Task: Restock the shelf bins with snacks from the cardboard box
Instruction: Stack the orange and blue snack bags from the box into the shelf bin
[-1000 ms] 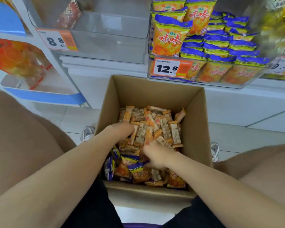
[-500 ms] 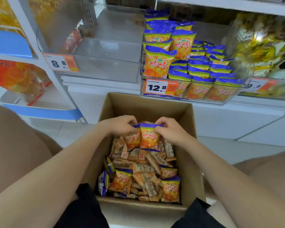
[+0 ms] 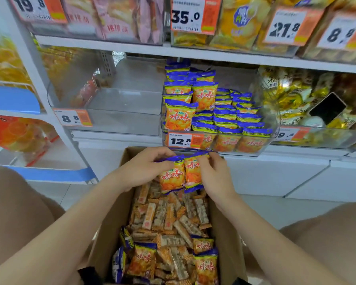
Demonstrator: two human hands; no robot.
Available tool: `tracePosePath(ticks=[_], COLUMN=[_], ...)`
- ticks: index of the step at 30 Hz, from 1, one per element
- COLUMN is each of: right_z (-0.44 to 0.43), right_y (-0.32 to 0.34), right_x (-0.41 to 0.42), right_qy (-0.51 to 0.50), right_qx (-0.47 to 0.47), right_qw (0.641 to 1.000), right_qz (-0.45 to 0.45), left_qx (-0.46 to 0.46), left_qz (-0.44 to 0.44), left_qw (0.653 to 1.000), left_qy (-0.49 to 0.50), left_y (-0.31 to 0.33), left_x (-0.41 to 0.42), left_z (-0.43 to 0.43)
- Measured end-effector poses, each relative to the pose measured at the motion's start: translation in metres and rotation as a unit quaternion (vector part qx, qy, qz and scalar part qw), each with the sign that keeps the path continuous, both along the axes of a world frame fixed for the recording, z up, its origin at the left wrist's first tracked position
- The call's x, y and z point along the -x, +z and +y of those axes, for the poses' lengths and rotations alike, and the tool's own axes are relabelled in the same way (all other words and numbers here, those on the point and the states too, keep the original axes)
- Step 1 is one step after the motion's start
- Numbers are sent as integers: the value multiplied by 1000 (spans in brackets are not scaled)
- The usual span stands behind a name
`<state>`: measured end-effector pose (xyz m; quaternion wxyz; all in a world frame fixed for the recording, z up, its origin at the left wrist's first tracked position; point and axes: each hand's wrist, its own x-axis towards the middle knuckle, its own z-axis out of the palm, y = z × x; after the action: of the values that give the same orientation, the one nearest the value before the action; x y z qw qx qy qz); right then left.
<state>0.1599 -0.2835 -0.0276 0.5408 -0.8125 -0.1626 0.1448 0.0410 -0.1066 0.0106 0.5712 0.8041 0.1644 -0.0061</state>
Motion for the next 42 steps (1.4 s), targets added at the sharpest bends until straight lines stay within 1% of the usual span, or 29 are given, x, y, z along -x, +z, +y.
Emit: tracePosePath(ticks=[4, 5, 7, 9, 11, 14, 16, 18, 21, 24, 28, 30, 32, 33, 35, 37, 40, 42], right_z=[-8, -10, -13, -16, -19, -17, -12, -6, 5, 13, 24, 34, 45, 49, 54, 56, 55, 52], right_y=[43, 55, 73, 87, 97, 112, 120, 126, 130, 130, 125, 120, 115, 113, 111, 110, 107, 108], right_x=[0, -3, -15, -32, -49, -74, -88, -100, -122, -146, -166, -169, -167, -165, -162, -160, -156, -156], right_qy=[-62, -64, -61, -43, -16, 31, 67, 97, 95, 79, 90, 104, 104, 89, 51, 51, 100, 97], right_qx=[-124, -154, -177, -152, -120, -87, -50, -41, -34, -14, 6, 41, 105, 121, 89, 68, 130, 132], right_qw=[990, 985, 980, 982, 982, 981, 975, 965, 953, 952, 965, 965, 956, 955, 964, 963, 943, 933], right_qz=[-30, -41, -60, -106, -146, -169, -206, -241, -287, -296, -247, -236, -251, -255, -247, -257, -290, -320], left_qx=[-99, -117, -154, -183, -199, -230, -282, -334, -349, -382, -358, -348, -342, -339, -340, -353, -351, -337], left_qz=[-138, -162, -197, -218, -220, -218, -216, -219, -247, -249, -206, -197, -192, -191, -196, -196, -197, -212], left_qw=[984, 978, 963, 951, 946, 943, 931, 913, 898, 879, 897, 902, 905, 906, 904, 900, 902, 904], left_qy=[46, 66, 99, 124, 133, 106, 88, 86, 105, 137, 158, 162, 164, 165, 168, 165, 158, 154], left_y=[24, 31, 42, 50, 55, 67, 75, 77, 66, 51, 50, 50, 50, 50, 50, 51, 54, 55], left_x=[-6, -7, -9, -13, -17, -27, -38, -48, -56, -61, -66, -67, -68, -68, -69, -69, -68, -68], left_z=[-7, -9, -14, -17, -18, -19, -18, -17, -18, -18, -17, -16, -13, -13, -10, -8, -7, -4])
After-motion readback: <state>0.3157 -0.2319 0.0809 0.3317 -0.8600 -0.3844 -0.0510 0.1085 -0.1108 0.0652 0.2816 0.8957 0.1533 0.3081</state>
